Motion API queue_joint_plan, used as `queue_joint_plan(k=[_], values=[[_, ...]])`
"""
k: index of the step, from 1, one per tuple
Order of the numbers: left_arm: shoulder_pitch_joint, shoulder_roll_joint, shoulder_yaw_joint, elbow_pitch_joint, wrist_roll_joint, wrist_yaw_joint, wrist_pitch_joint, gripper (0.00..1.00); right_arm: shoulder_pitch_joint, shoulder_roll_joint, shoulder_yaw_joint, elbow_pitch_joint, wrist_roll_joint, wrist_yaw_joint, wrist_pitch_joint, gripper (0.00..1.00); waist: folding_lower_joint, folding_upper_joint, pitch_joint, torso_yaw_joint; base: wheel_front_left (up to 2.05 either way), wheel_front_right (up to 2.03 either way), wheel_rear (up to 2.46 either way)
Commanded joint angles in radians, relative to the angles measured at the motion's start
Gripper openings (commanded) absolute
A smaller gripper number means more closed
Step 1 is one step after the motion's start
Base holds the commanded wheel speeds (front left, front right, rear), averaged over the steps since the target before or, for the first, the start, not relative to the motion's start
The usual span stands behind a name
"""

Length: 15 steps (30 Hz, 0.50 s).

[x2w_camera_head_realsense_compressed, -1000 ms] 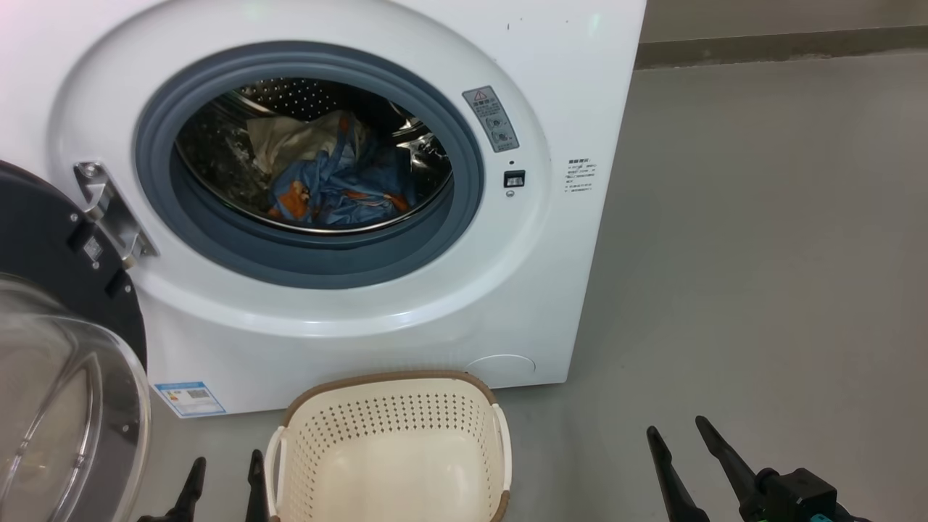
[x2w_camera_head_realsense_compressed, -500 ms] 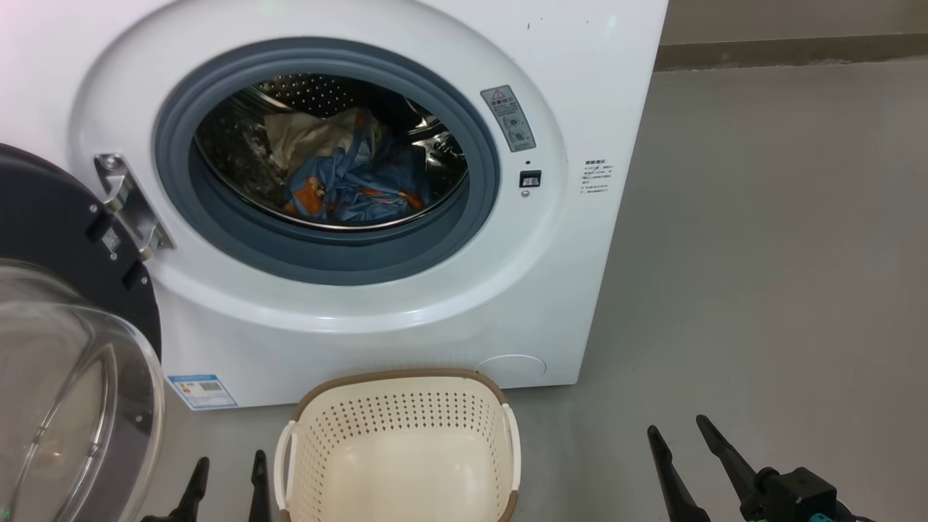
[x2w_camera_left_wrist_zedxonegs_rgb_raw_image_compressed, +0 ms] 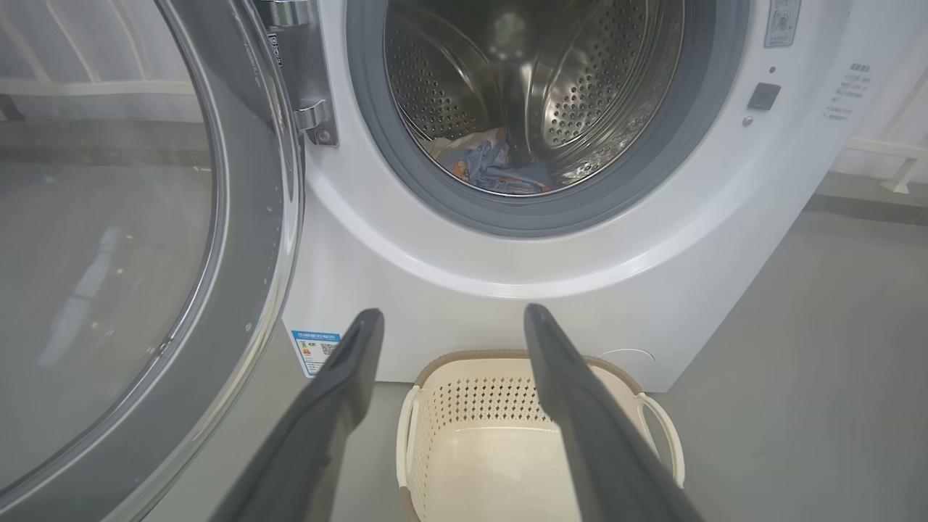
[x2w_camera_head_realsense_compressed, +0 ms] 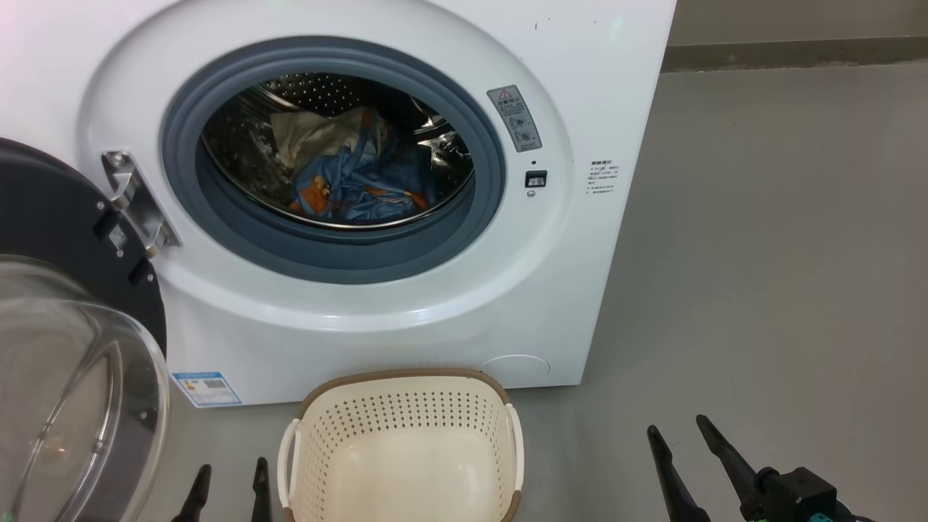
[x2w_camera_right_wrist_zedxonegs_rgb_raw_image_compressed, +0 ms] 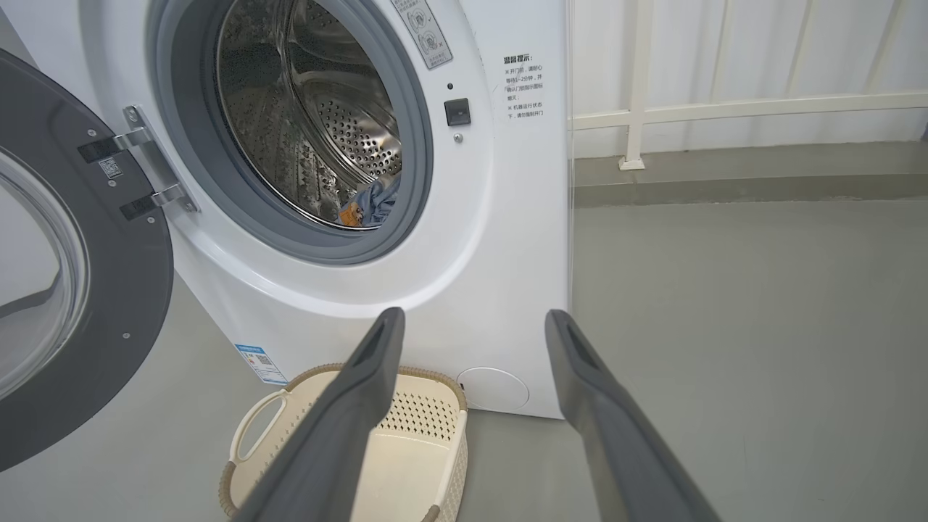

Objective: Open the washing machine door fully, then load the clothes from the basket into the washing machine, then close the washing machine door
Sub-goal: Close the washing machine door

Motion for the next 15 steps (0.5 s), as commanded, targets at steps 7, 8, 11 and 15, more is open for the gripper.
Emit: queue_joint_plan(k=[7, 8, 11, 15], values=[[-0.013, 0.010, 0.029, -0.030, -0.003, 0.004, -0.006, 1.00, -0.038, -0.015, 0.028, -0.025, -0.006, 0.006, -0.005, 1.00, 0.0000, 0.0000, -0.001, -0.001, 0.00, 0.00, 0.00], [-0.013, 0.010, 0.028, -0.030, -0.004, 0.005, -0.006, 1.00, -0.038, -0.015, 0.027, -0.025, -0.006, 0.006, -0.005, 1.00, 0.0000, 0.0000, -0.001, 0.000, 0.00, 0.00, 0.00], [-0.014, 0.010, 0.027, -0.029, -0.006, 0.006, -0.006, 1.00, -0.039, -0.015, 0.027, -0.025, -0.008, 0.006, -0.005, 1.00, 0.0000, 0.0000, -0.002, -0.001, 0.00, 0.00, 0.00], [-0.014, 0.010, 0.028, -0.031, -0.008, 0.007, -0.006, 1.00, -0.040, -0.016, 0.027, -0.025, -0.006, 0.006, -0.005, 1.00, 0.0000, 0.0000, -0.002, -0.002, 0.00, 0.00, 0.00]])
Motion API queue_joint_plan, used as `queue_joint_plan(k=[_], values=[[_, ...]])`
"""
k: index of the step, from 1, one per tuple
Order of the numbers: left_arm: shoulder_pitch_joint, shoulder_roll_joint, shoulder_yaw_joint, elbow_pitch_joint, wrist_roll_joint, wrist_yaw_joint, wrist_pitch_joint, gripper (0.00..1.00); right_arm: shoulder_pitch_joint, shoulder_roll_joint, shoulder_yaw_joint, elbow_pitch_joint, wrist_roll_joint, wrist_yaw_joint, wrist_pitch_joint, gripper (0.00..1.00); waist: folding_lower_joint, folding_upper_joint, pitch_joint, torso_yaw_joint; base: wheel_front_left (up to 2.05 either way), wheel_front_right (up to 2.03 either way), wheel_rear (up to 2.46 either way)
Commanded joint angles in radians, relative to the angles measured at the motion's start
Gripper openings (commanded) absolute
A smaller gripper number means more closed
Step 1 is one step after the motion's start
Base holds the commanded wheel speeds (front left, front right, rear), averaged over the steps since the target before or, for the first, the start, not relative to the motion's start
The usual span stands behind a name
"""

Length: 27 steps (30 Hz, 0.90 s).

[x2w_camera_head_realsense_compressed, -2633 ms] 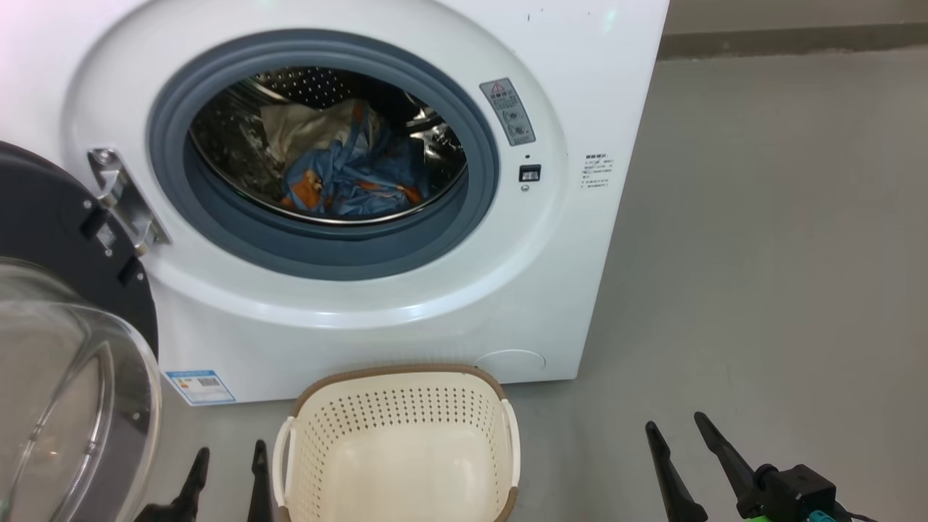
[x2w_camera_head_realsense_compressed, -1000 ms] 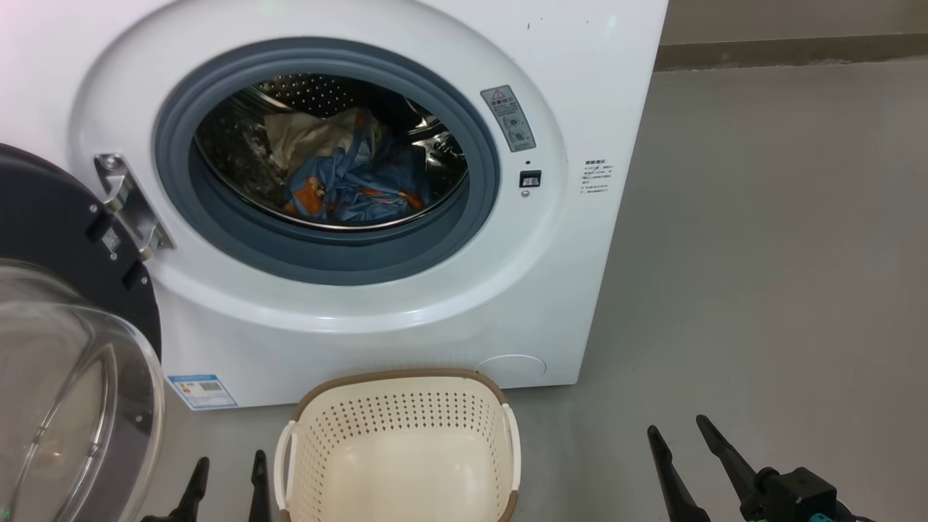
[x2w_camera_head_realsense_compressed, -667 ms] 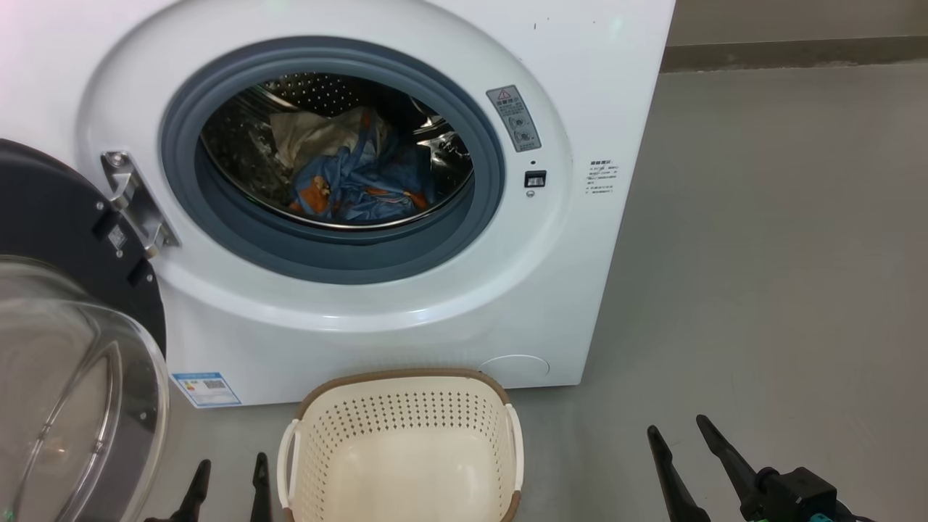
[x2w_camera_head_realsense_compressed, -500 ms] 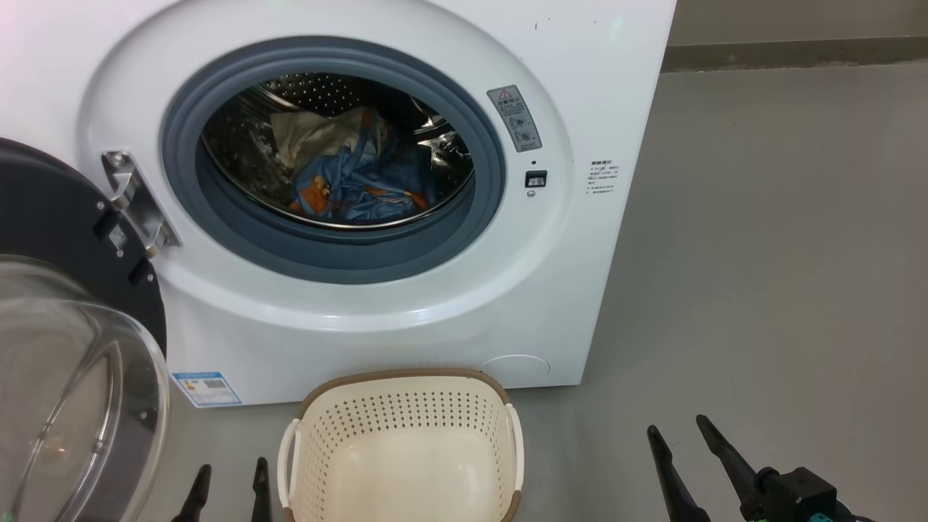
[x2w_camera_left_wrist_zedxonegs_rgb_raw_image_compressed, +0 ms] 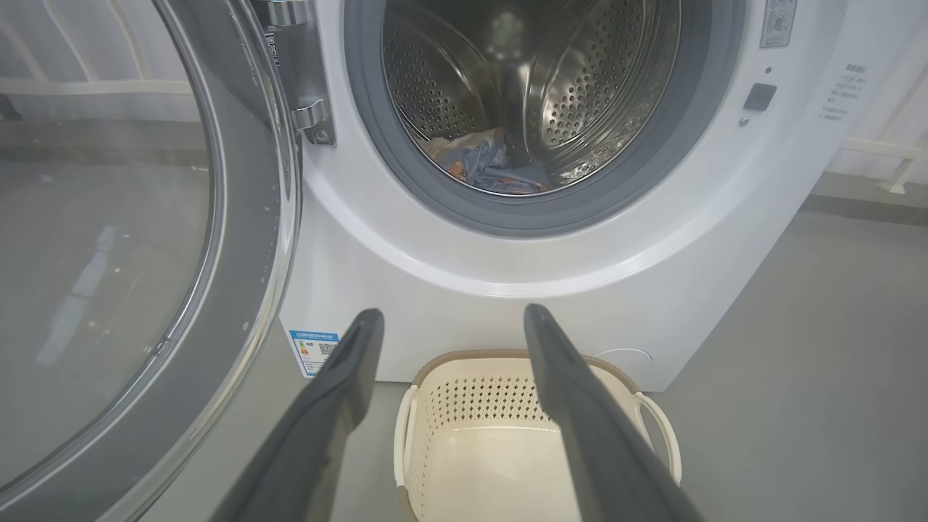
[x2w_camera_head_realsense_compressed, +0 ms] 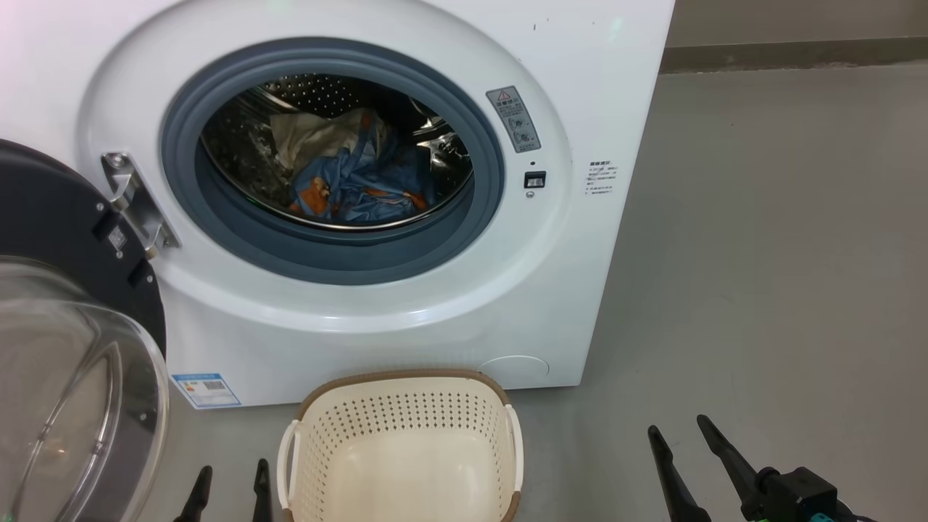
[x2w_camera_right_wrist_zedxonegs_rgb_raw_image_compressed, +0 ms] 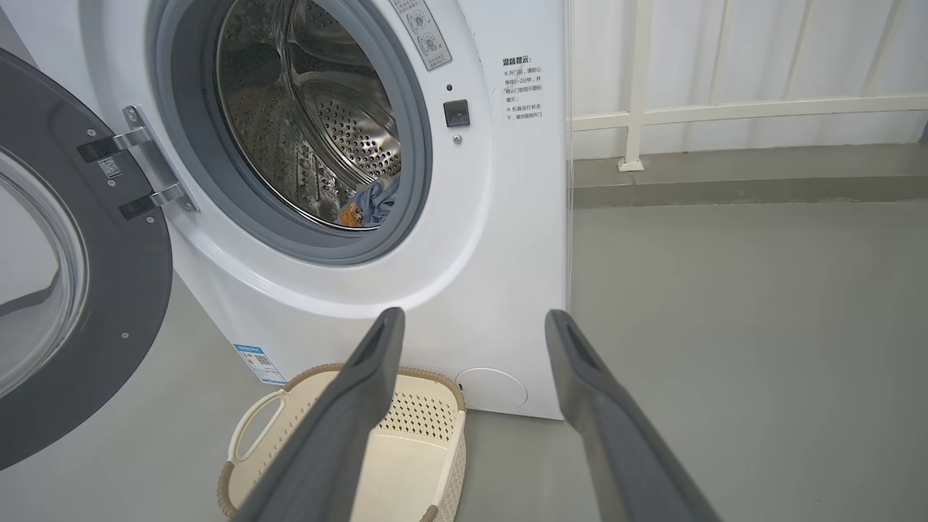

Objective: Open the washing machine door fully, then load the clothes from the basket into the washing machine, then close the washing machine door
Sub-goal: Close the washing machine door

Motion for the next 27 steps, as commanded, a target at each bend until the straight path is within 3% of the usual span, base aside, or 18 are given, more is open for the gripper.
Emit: queue_joint_plan(k=[1, 17, 27], values=[[-0.020, 0.010, 0.030, -0.028, -0.007, 0.006, -0.006, 1.00, -0.039, -0.013, 0.026, -0.025, -0.006, 0.006, -0.005, 1.00, 0.0000, 0.0000, 0.000, 0.000, 0.00, 0.00, 0.00], [-0.021, 0.010, 0.033, -0.023, 0.000, 0.009, -0.006, 1.00, -0.040, -0.010, 0.026, -0.027, -0.007, 0.006, -0.005, 1.00, 0.0000, 0.0000, 0.004, -0.004, -0.07, 0.08, 0.00], [-0.023, 0.010, 0.033, -0.022, 0.005, 0.009, -0.006, 1.00, -0.041, -0.011, 0.026, -0.027, -0.007, 0.006, -0.005, 1.00, 0.0000, 0.0000, 0.005, -0.005, -1.23, 1.23, 0.00]])
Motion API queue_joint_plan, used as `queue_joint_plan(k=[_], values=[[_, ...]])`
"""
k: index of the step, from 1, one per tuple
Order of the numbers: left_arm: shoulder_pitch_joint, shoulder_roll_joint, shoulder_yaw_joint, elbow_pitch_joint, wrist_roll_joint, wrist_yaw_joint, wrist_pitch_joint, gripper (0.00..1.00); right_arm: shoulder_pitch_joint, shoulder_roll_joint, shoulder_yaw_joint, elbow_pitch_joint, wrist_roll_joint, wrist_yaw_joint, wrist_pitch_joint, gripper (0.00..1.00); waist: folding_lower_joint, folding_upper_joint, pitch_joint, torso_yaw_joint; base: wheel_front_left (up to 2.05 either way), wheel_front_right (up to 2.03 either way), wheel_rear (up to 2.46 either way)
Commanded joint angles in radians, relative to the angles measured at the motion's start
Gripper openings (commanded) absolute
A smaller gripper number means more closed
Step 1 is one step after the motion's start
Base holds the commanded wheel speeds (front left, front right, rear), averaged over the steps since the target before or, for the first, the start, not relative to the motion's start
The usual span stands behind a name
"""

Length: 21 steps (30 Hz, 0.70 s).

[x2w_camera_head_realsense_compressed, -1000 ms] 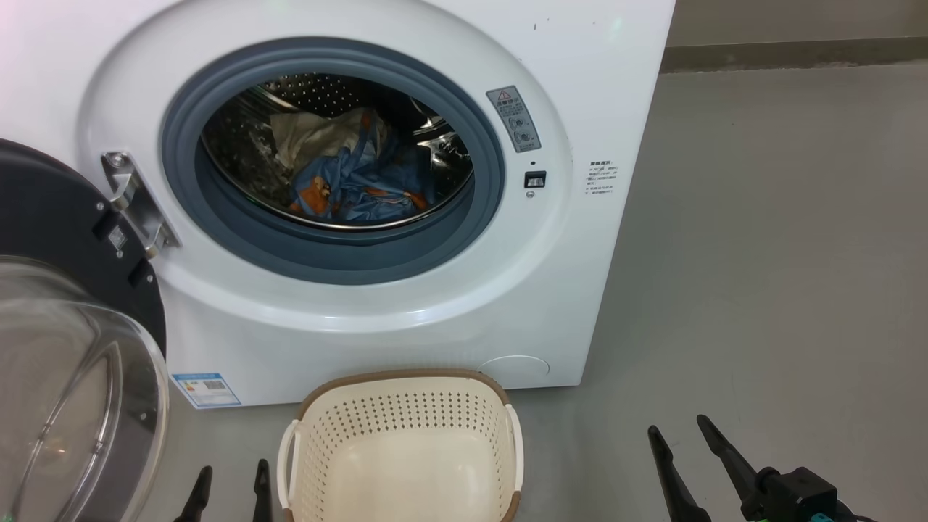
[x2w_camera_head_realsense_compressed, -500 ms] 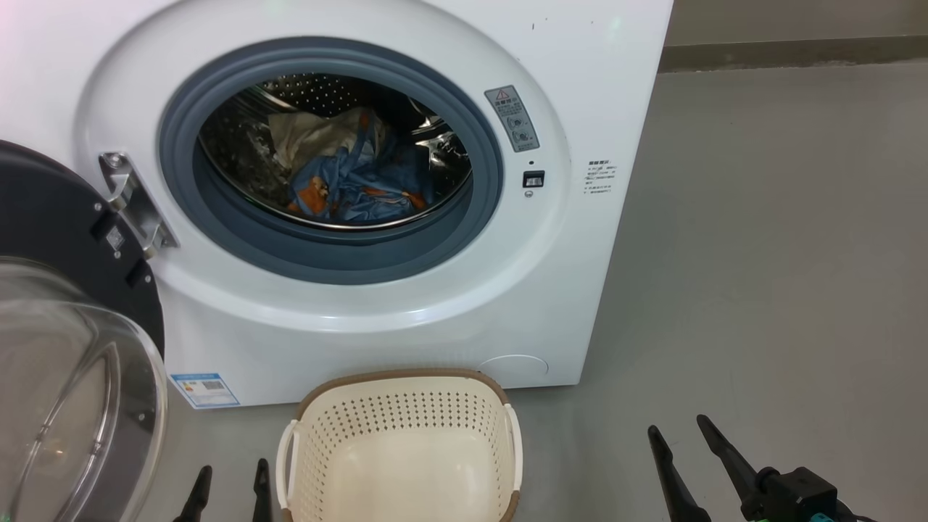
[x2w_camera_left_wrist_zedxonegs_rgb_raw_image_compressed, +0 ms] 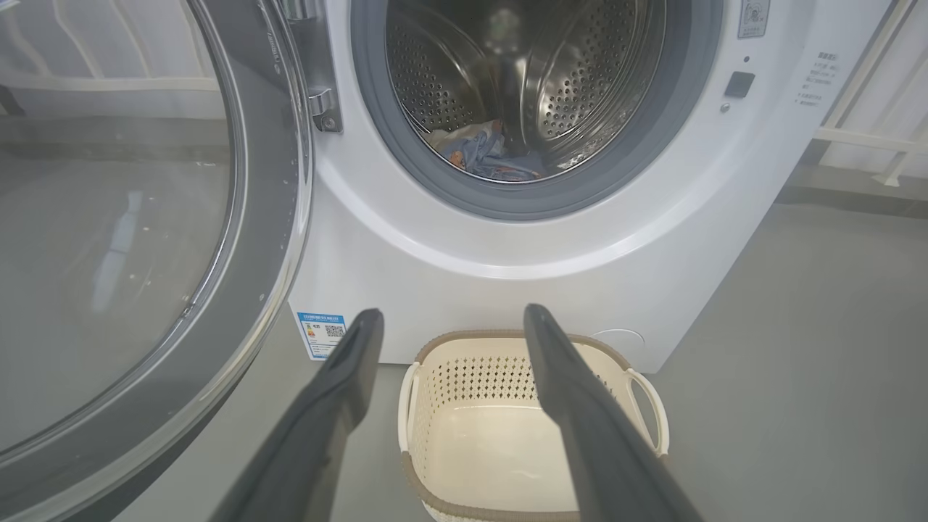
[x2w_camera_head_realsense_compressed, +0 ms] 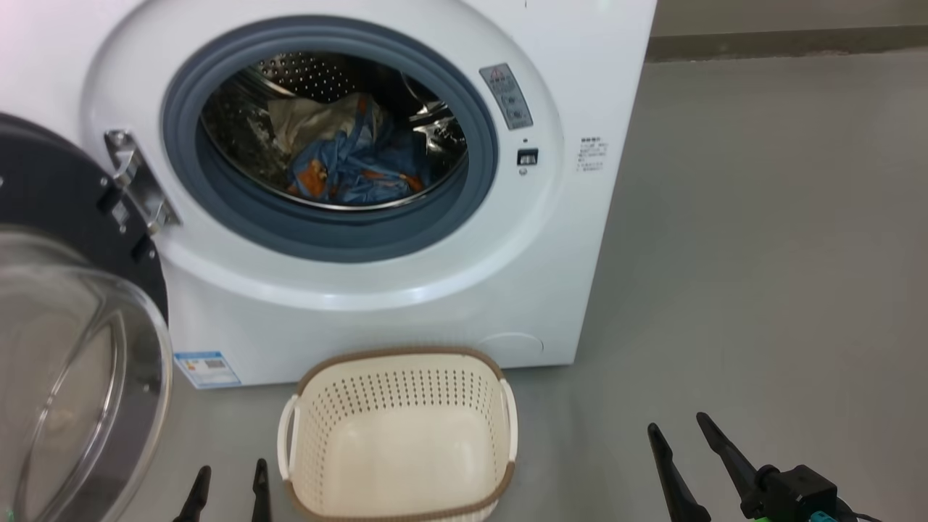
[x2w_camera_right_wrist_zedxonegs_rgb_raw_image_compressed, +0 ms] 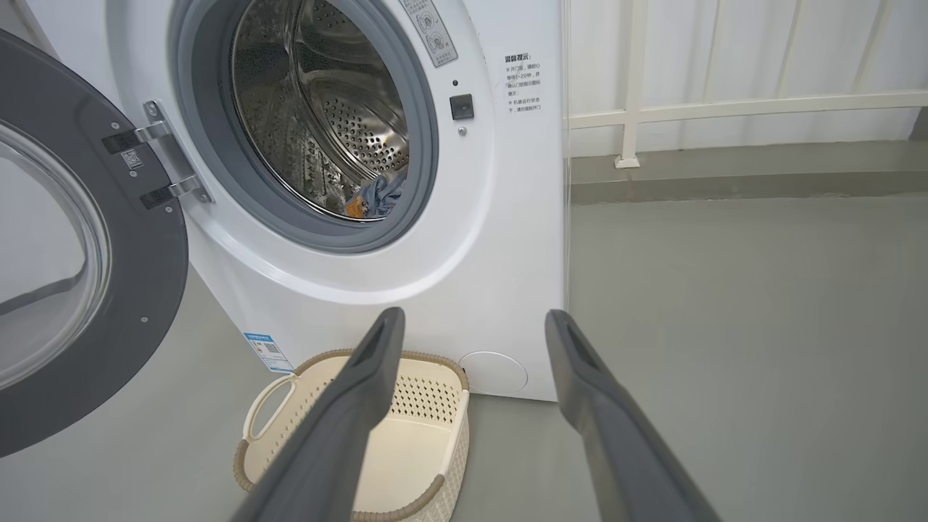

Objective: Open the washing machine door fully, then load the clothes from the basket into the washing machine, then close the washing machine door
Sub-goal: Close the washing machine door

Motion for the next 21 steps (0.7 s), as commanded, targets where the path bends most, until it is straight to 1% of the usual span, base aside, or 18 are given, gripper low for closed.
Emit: queue_joint_plan(k=[1, 6, 11, 16, 21], values=[[-0.024, 0.010, 0.033, -0.021, 0.005, 0.001, -0.006, 1.00, -0.038, -0.011, 0.026, -0.026, -0.007, 0.006, -0.005, 1.00, 0.0000, -0.0001, 0.000, 0.000, -1.87, 1.87, 0.00], [-0.024, 0.010, 0.035, -0.019, 0.015, -0.001, -0.006, 1.00, -0.038, -0.010, 0.027, -0.025, -0.005, 0.006, -0.005, 1.00, 0.0000, -0.0001, 0.001, -0.001, -2.03, 2.03, 0.00], [-0.024, 0.010, 0.039, -0.018, 0.017, 0.001, -0.006, 1.00, -0.038, -0.008, 0.028, -0.024, -0.005, 0.006, -0.005, 1.00, 0.0000, -0.0001, 0.003, -0.002, -1.46, 1.46, 0.00], [-0.028, 0.010, 0.041, -0.019, 0.016, 0.001, -0.006, 1.00, -0.038, -0.005, 0.026, -0.025, -0.005, 0.006, -0.005, 1.00, 0.0000, -0.0001, 0.005, -0.002, -0.78, 0.78, 0.00], [-0.028, 0.010, 0.042, -0.021, 0.017, 0.003, -0.006, 1.00, -0.038, -0.003, 0.025, -0.023, -0.007, 0.006, -0.005, 1.00, 0.0000, -0.0001, 0.004, -0.002, -0.07, 0.07, 0.00]])
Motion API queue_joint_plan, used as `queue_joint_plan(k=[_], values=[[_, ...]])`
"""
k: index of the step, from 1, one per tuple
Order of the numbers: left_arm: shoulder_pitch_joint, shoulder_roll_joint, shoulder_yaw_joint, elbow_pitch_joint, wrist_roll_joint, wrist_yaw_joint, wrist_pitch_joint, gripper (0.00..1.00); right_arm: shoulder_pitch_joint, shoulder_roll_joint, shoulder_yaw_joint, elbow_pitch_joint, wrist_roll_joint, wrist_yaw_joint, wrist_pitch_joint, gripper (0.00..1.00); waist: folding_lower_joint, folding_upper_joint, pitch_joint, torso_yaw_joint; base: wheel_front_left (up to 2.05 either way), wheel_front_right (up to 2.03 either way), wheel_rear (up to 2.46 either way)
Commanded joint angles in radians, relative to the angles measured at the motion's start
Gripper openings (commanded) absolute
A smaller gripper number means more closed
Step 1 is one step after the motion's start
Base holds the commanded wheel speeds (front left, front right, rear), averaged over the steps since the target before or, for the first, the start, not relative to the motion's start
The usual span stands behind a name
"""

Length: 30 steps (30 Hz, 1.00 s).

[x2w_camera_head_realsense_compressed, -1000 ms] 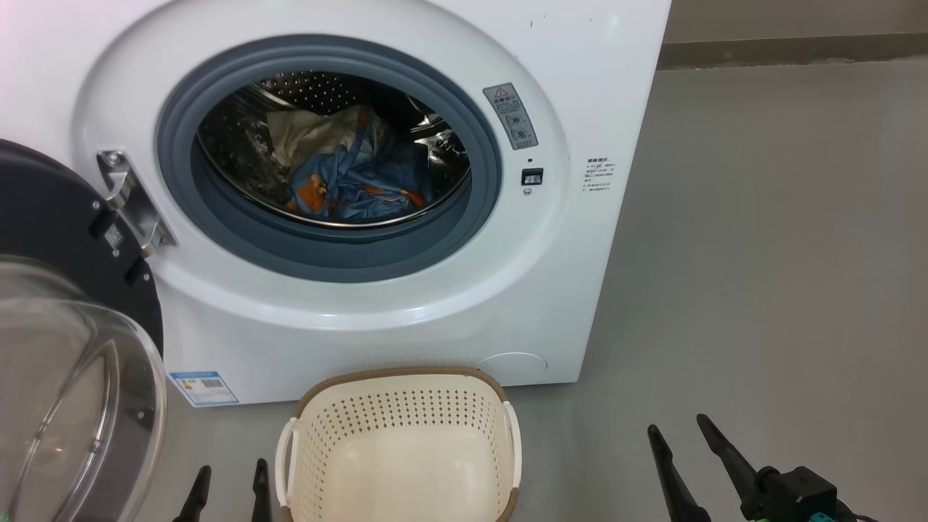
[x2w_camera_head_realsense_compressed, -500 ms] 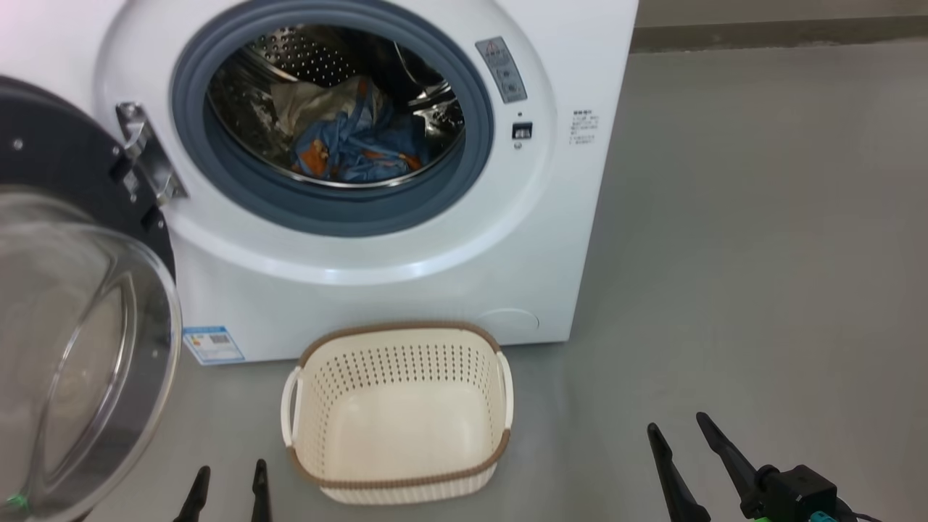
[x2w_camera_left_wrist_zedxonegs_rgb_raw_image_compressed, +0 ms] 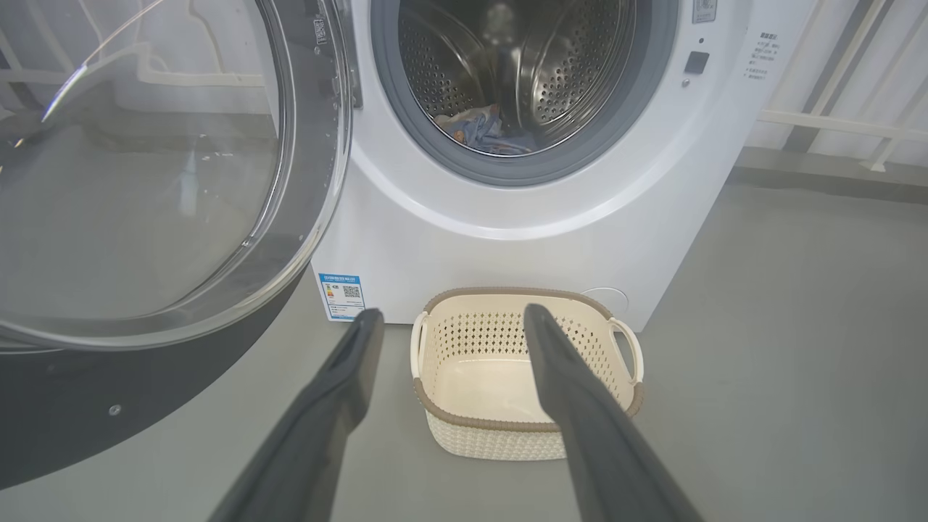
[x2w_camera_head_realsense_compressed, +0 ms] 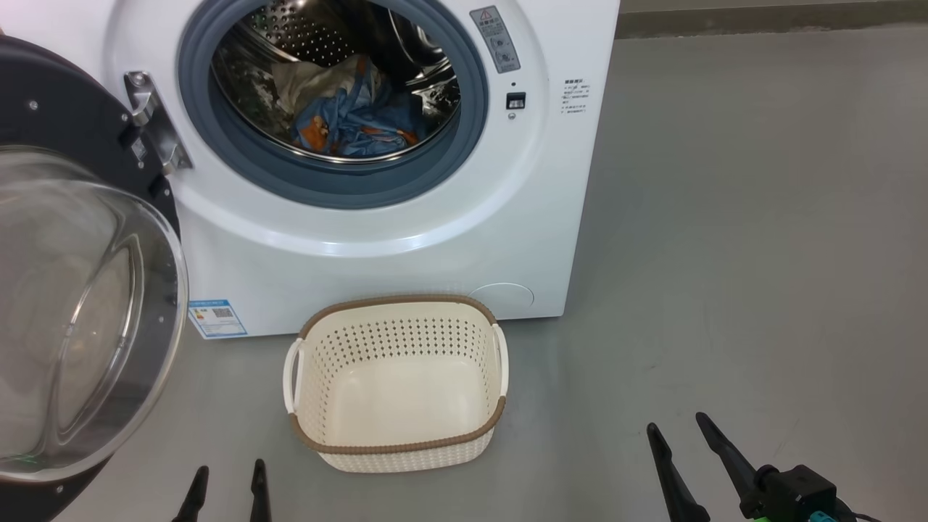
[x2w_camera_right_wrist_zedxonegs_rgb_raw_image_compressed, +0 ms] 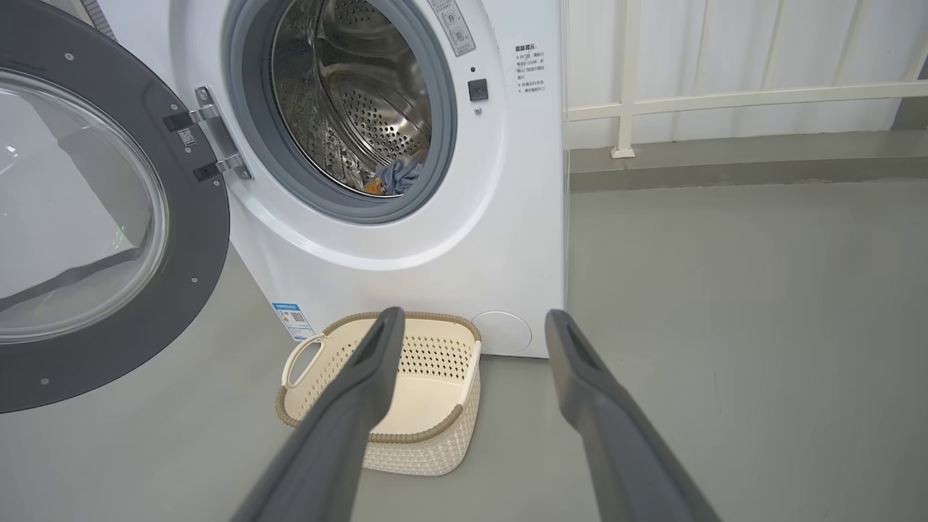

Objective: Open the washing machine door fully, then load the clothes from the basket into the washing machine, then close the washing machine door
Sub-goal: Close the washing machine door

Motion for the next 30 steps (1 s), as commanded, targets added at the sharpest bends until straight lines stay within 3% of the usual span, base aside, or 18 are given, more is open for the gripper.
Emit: queue_joint_plan(k=[1, 30], values=[[-0.028, 0.010, 0.036, -0.023, 0.007, 0.003, -0.006, 1.00, -0.037, -0.005, 0.024, -0.024, -0.007, 0.006, -0.005, 1.00, 0.0000, 0.0000, -0.001, 0.000, 0.00, 0.00, 0.00], [-0.028, 0.010, 0.029, -0.025, -0.003, 0.011, -0.006, 1.00, -0.037, -0.008, 0.021, -0.024, -0.007, 0.006, -0.005, 1.00, 0.0000, 0.0000, 0.000, -0.008, 0.00, 0.00, 0.00]])
